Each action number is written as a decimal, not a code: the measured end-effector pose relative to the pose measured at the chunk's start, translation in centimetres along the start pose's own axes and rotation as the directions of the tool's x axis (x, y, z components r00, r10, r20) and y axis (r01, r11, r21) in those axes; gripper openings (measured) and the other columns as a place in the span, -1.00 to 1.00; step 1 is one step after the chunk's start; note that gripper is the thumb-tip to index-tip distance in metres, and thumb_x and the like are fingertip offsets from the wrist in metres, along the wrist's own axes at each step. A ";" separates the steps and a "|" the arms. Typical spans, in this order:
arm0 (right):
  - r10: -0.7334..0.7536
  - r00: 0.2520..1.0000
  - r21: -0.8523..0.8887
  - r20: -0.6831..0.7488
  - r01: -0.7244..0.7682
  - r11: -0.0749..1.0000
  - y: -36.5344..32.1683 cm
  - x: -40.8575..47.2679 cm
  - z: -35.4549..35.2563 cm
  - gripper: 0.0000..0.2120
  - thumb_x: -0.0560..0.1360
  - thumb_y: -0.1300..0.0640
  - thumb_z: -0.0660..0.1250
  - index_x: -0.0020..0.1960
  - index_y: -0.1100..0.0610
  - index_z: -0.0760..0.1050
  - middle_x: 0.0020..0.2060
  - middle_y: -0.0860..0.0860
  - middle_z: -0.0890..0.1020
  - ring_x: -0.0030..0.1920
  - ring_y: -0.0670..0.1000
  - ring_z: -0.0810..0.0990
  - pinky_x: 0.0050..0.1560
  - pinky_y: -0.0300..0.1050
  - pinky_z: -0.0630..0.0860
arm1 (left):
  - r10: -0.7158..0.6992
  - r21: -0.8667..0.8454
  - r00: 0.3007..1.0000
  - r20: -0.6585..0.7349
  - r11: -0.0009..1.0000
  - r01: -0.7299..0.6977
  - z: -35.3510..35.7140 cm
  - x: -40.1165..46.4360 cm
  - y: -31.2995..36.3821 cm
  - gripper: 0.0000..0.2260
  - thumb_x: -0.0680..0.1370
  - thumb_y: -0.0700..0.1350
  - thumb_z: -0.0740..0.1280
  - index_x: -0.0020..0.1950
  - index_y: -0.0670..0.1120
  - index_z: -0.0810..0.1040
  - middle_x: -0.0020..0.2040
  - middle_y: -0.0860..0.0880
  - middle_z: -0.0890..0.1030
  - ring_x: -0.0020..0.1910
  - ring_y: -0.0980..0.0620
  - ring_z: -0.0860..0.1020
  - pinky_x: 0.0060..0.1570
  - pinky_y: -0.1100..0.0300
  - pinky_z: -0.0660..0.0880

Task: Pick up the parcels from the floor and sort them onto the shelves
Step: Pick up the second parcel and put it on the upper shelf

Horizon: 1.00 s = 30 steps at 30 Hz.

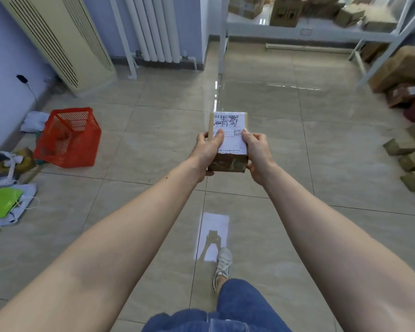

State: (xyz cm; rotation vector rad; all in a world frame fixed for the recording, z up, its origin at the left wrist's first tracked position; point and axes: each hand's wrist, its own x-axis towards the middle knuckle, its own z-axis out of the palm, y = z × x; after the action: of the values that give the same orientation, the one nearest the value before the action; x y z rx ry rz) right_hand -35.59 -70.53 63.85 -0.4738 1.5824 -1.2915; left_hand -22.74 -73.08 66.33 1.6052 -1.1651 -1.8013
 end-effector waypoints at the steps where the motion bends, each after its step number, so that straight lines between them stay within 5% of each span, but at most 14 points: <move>1: -0.002 1.000 -0.005 -0.002 0.002 1.000 -0.9 1.2 0.1 -0.78 0.58 -0.04 0.28 0.05 0.09 0.36 0.13 0.12 0.61 -0.01 0.07 0.62 0.10 0.20 0.58 | 0.001 0.001 1.000 0.003 1.000 -0.001 0.2 1.1 1.0 -0.53 0.59 0.23 0.22 0.45 0.11 0.24 0.13 0.04 0.58 -0.02 -0.01 0.57 0.17 -0.08 0.45; 6: -0.005 1.000 -0.014 -0.010 0.005 1.000 -4.7 7.0 0.8 -0.82 0.57 -0.05 0.29 -0.03 0.04 0.36 0.16 0.13 0.61 0.05 0.10 0.64 0.13 0.25 0.59 | 0.020 0.002 0.999 0.041 1.000 -0.020 1.1 6.3 5.5 -0.64 0.64 0.17 0.17 0.40 0.12 0.31 0.09 0.07 0.58 0.00 0.01 0.55 0.11 -0.01 0.35; 10: -0.002 1.000 -0.026 -0.024 0.002 1.000 -6.8 11.6 2.3 -0.82 0.56 -0.06 0.31 -0.03 0.03 0.38 0.17 0.13 0.61 0.12 0.14 0.65 0.09 0.19 0.59 | 0.081 -0.034 0.994 0.079 0.996 -0.079 1.1 11.1 8.6 -0.77 0.69 0.04 0.13 0.30 0.04 0.42 0.12 -0.02 0.62 -0.09 0.07 0.60 -0.22 0.20 0.47; 17: -0.018 0.999 -0.002 -0.052 0.018 1.000 -10.7 20.3 6.2 -0.75 0.56 -0.05 0.31 0.12 0.10 0.43 0.14 0.12 0.64 0.06 0.11 0.66 0.13 0.17 0.61 | 0.115 -0.013 0.985 0.132 0.993 -0.114 -0.3 21.1 14.5 -0.67 0.69 0.01 0.14 0.42 -0.07 0.41 0.18 -0.07 0.63 -0.07 0.05 0.62 -0.22 0.22 0.53; 23: -0.030 0.993 0.047 -0.112 0.035 0.998 -14.7 27.2 9.8 -0.66 0.57 -0.02 0.30 0.26 0.15 0.48 0.10 0.09 0.65 -0.04 0.04 0.64 -0.11 -0.07 0.57 | 0.134 0.068 0.975 0.178 0.987 -0.148 -1.8 29.4 20.2 -0.65 0.68 0.03 0.14 0.43 -0.07 0.40 0.30 -0.10 0.60 0.23 -0.09 0.60 0.15 0.10 0.53; 30: -0.030 0.990 0.079 -0.138 0.042 0.996 -18.6 34.7 11.8 -0.73 0.60 0.05 0.26 0.25 0.13 0.51 -0.03 0.01 0.65 -0.15 -0.04 0.63 -0.26 -0.20 0.51 | 0.117 0.123 0.966 0.231 0.981 -0.148 -1.7 38.0 25.4 -0.64 0.66 0.06 0.16 0.41 -0.04 0.41 0.27 -0.08 0.62 0.22 -0.07 0.60 0.21 0.06 0.52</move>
State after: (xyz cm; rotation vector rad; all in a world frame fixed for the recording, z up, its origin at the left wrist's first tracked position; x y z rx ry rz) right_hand -45.32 -110.41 65.87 -0.3706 1.6330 -1.4365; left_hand -34.18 -117.32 65.61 1.3861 -1.4932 -1.8845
